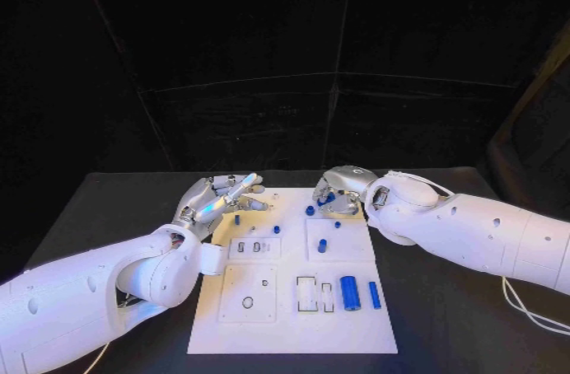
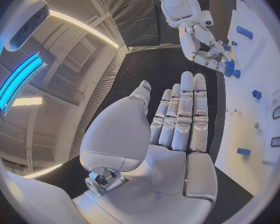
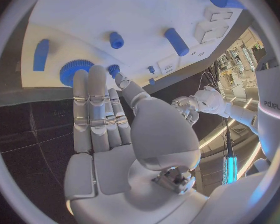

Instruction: Assemble the parts on the task board

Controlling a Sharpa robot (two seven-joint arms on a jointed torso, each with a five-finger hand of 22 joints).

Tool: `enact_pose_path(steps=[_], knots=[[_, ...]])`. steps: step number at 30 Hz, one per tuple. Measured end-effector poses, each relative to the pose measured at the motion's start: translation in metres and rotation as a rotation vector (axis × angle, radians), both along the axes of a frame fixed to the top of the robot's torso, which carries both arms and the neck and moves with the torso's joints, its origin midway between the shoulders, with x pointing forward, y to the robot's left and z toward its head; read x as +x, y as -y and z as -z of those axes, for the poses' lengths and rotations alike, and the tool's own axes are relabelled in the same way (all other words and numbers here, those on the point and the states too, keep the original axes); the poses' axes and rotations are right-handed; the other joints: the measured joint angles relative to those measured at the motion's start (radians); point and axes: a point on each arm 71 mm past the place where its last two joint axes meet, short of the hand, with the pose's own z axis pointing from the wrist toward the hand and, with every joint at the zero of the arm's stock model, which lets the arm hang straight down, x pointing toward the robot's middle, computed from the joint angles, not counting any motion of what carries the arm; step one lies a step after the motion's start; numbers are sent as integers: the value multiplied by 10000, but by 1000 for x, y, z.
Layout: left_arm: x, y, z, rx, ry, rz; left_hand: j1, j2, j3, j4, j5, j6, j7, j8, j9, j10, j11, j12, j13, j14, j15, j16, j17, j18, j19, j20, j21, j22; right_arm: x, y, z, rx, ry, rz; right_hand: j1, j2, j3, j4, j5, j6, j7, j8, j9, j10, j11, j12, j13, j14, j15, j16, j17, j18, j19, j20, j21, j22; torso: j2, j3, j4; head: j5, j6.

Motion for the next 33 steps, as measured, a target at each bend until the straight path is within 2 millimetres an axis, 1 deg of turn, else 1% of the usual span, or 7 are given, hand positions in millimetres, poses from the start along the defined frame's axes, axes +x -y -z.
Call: enact_pose_path(steps=[4,6,12,14,15,19,33], knots=[[0,0,0,9,-37,31,0,0,0,0,0,0,0,0,0,0,0,0,0,0,0,0,9,0,0,0,0,1,0,-6,0,-259,35,-89,-39,-39,146,15,-39,-11,11,0,0,-72,0,0,0,0,0,563,368,0,90,29,653,755,32,-7,13,18,-9],[0,-1,1,16,-51,37,0,0,0,0,0,0,0,0,0,0,0,-20,0,0,0,0,9,0,0,0,0,1,0,-8,0,-345,30,-124,-39,-39,207,69,-39,-48,47,0,-1,-148,1,0,-1,-1,0,1110,894,-1,337,32,1091,1348,43,-9,17,23,-9],[0,-2,1,28,-84,59,0,0,0,0,0,-1,0,-3,1,0,0,-55,-1,0,0,-5,29,0,0,0,0,1,0,-12,0,-536,63,-168,-46,-46,478,181,-39,-70,25,0,-1,-144,1,0,-1,-1,0,2815,2542,-10,811,85,2252,2913,83,-11,17,66,2],[0,-3,1,34,-94,59,0,0,0,0,0,0,0,-38,-8,0,0,-55,-1,0,0,-39,38,-1,0,0,0,1,1,-14,0,-571,83,-181,-77,-78,532,180,-38,-70,25,0,-1,-144,1,1,-1,-1,0,3064,2769,-162,811,84,2419,3119,96,-12,12,79,3],[0,-3,1,36,-99,60,0,0,0,0,0,-1,0,-38,-8,0,0,-55,-1,0,0,-39,38,-1,0,0,0,2,1,-14,0,-585,89,-187,-77,-78,566,215,-38,-70,25,0,-1,-144,1,0,-1,-1,0,3177,2872,-164,847,120,2485,3210,98,-12,10,82,3],[0,-3,1,41,-117,75,0,0,0,1,0,-1,0,-38,-8,0,0,-55,-1,0,0,-39,47,-1,0,1,0,-8,2,-15,0,-656,87,-178,-77,-78,642,237,-38,-70,25,0,-1,-144,1,1,-1,-1,0,3457,3130,-165,880,84,2634,3446,115,-11,0,87,-3],[1,-4,2,61,-174,114,0,0,0,1,0,-1,0,-38,-7,-1,0,-55,-1,0,-1,-38,71,-2,35,36,0,-7,7,-23,3,-935,-152,-199,-77,-78,975,401,-115,-70,25,1,8,-179,37,1,-3,-2,0,4245,3878,-163,1060,121,3129,4112,148,-11,-3,84,-60]])
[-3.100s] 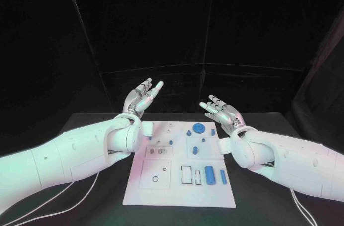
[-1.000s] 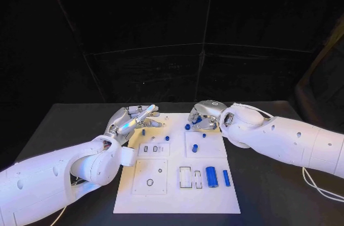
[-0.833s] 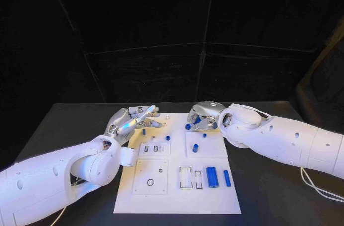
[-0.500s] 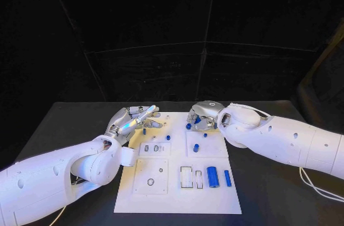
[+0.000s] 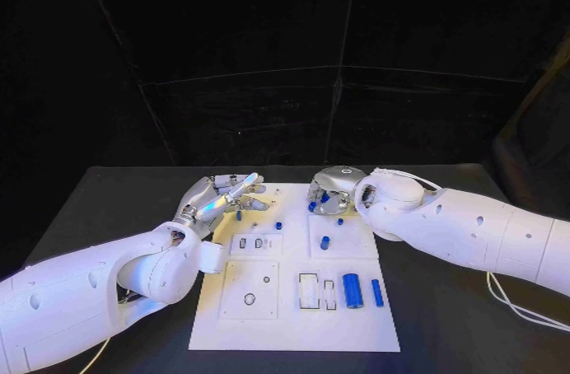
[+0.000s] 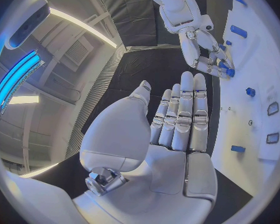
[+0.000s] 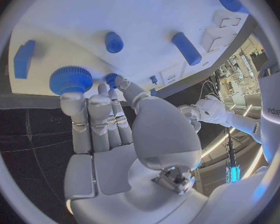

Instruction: Assemble the parts on the task board

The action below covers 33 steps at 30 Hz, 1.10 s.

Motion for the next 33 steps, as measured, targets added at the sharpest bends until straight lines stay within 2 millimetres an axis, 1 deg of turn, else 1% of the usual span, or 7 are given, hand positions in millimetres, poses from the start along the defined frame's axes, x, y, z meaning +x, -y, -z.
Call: enact_pose_path(steps=[6,7,11,14,17,26,33], knots=[[0,0,0,-1,-26,30,0,0,0,0,0,0,0,0,1,-10,10,-40,0,0,0,0,7,0,0,0,-42,1,1,-2,2,-127,-153,-10,0,0,114,79,-68,0,0,0,0,0,0,0,0,0,0,164,140,-9,54,16,122,132,18,-1,-9,4,-6],[0,0,0,-2,-30,36,0,0,0,0,0,0,0,0,1,-36,36,-40,0,0,0,0,11,-1,0,0,-51,1,2,-2,2,-144,-174,-11,0,0,122,71,-70,0,0,0,-1,0,0,0,0,0,0,171,148,-159,71,-2,122,147,20,0,-9,4,-6],[0,0,1,2,-45,44,0,0,0,0,0,0,0,0,1,-38,38,-40,-1,0,0,0,11,-1,0,0,-52,1,2,-3,3,-196,-238,-15,0,0,166,115,-82,0,0,0,-1,3,-2,0,2,0,0,227,174,-156,71,-2,161,172,26,-1,-9,5,-2],[1,0,1,8,-53,42,0,0,0,0,0,-1,0,0,2,-38,37,-40,0,0,0,0,11,-1,0,0,-52,-8,3,-4,3,-204,-238,-7,8,7,381,148,-278,126,-16,0,22,188,-69,0,27,0,0,405,334,-155,146,-6,322,373,33,-4,-9,14,0],[1,-1,1,14,-59,39,0,0,0,0,0,0,0,0,2,-38,37,-40,0,0,0,0,10,-1,0,0,-52,-8,3,-4,2,-185,-209,6,140,138,644,162,-504,335,-66,31,38,456,-126,18,50,0,0,572,492,-154,267,-54,504,638,38,-5,-9,21,1],[1,-1,1,28,-78,38,0,0,0,0,0,0,0,-41,2,-37,37,-40,-1,0,0,0,22,-1,0,0,-52,-7,3,-6,0,49,75,16,203,170,954,289,-574,715,-185,140,59,855,-278,72,95,37,-37,823,680,-154,429,-143,747,1064,56,-9,-16,29,1],[2,-3,2,40,-93,34,0,0,-25,-25,0,-37,36,-41,3,-38,37,-40,-1,0,0,0,44,-1,0,0,-52,-15,-1,-9,-7,724,642,-49,213,154,1051,386,-602,785,-223,161,69,900,-251,71,109,36,-37,849,602,-154,428,-142,793,1114,61,-10,-21,29,41]])
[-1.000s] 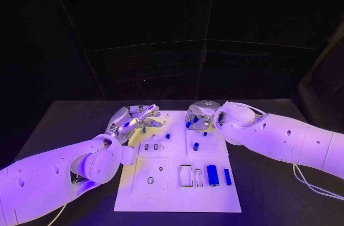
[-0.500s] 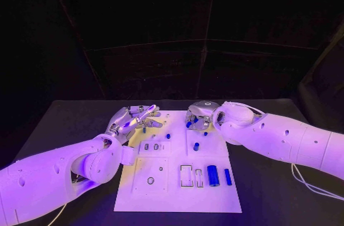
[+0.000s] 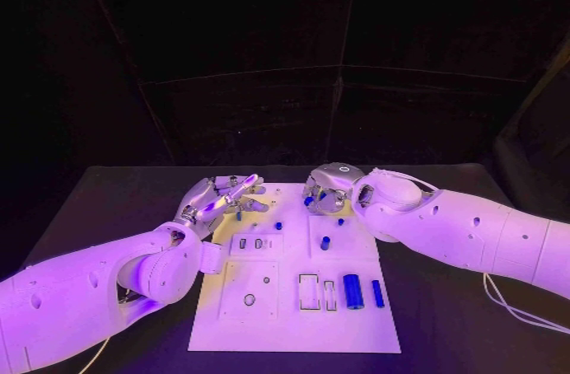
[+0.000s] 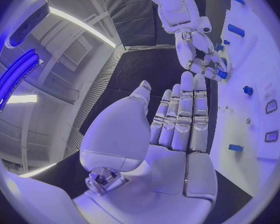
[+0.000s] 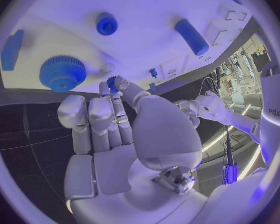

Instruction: Assemble the parts on the task board

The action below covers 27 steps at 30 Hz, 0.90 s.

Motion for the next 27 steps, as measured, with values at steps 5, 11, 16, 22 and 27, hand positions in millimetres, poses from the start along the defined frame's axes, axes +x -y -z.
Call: enact_pose_path(steps=[5,11,16,22,27], knots=[[1,-1,0,-9,-9,4,0,0,-2,-2,0,0,0,0,0,0,0,-42,0,0,0,-42,10,0,0,0,0,0,3,-4,-3,505,306,125,-76,-76,26,80,-17,-1,0,-26,1,1,-1,-60,-25,0,0,0,-83,1,0,0,0,-40,12,-12,16,20,55],[1,-3,1,-24,-44,-16,0,0,-2,-2,0,0,0,-41,0,0,0,-43,0,-36,36,-41,31,-1,0,0,0,-14,9,-12,-6,855,520,293,-80,-80,52,107,-17,-2,1,-54,9,2,-1,-60,-31,0,0,0,-82,2,0,0,0,-40,31,-31,74,32,75],[1,-3,1,-50,-73,1,37,37,-2,-2,0,0,0,-40,1,0,0,-43,0,-36,36,-85,47,-1,0,0,-43,-24,17,-21,-7,1019,651,432,-80,-80,70,124,-18,-3,2,-81,9,1,-1,-60,-31,-1,1,0,-73,1,0,0,0,-39,55,-50,105,32,118],[1,-2,1,-65,-101,22,37,37,-2,-1,0,-36,35,-40,1,-35,36,-86,0,-36,36,-85,74,-1,0,0,-43,-35,23,-30,-7,1084,697,531,-133,-133,101,210,-18,-42,39,-136,9,-59,58,-98,-53,-1,1,-1,-65,2,-1,0,38,-29,74,-58,119,28,153],[2,-2,0,-66,-115,22,37,37,-2,-1,0,-36,35,-44,1,-35,35,-86,0,-39,38,-90,74,-1,0,0,-43,-36,27,-36,-7,1091,692,584,-133,-133,111,219,-19,-78,74,-143,8,-58,58,-98,-53,-1,1,0,-52,2,-1,0,40,-20,86,-62,120,28,175]])
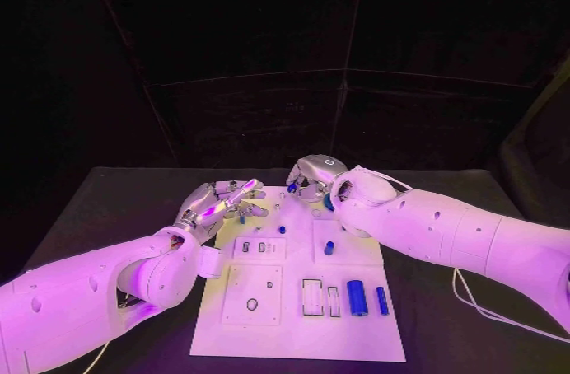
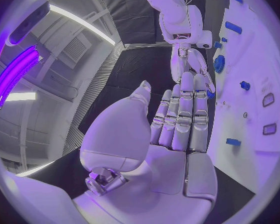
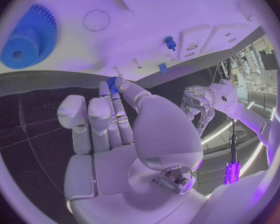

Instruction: Assemble the parts on the task board

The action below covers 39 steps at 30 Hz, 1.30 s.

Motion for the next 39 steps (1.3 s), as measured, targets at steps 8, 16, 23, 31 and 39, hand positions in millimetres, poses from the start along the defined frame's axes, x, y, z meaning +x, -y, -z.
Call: enact_pose_path(steps=[8,16,23,31,39], knots=[[1,0,0,8,-24,-9,0,0,-28,-28,0,0,0,-41,0,0,0,0,0,-34,34,-37,12,-1,0,0,-39,-12,3,-8,1,-19,-45,34,0,0,0,0,-37,-3,0,-19,-7,0,0,0,0,0,0,0,9,0,0,0,0,0,19,-12,13,27,4],[1,-1,-1,12,-16,-15,0,0,-28,-28,0,0,0,-41,0,0,0,0,0,-34,34,-37,11,0,0,0,-39,-11,4,-11,2,-111,-166,36,0,0,26,27,-37,-22,13,-30,-17,0,0,0,0,0,0,0,8,0,0,0,0,-1,55,-15,13,50,6],[1,-1,-1,15,-18,-17,0,0,-28,-28,0,0,0,-41,1,0,0,0,0,-34,34,-37,11,0,0,0,-39,-11,3,-16,3,-172,-263,-43,0,0,26,26,-37,-33,5,-56,-31,-36,35,0,1,0,0,0,8,0,-1,0,0,-2,66,-18,12,72,-61],[2,-2,-1,30,-25,-41,0,0,-28,-28,0,0,0,-41,0,0,0,0,0,-34,34,-36,19,0,0,0,-39,-10,3,-18,2,-196,-285,-114,-41,-41,26,26,-38,-36,6,-78,-33,-36,35,0,-6,0,0,0,7,1,-1,0,-1,-2,69,-21,7,83,-111],[3,-4,-1,58,-51,-74,0,0,0,-55,0,0,0,-41,1,0,0,-37,0,-34,34,-36,36,-1,0,0,-39,-22,2,-22,2,-244,-216,-213,-41,-41,66,66,-38,-53,16,-105,-28,-84,5,0,-5,0,0,0,-31,1,-21,20,-1,-14,81,-35,7,90,-98]])
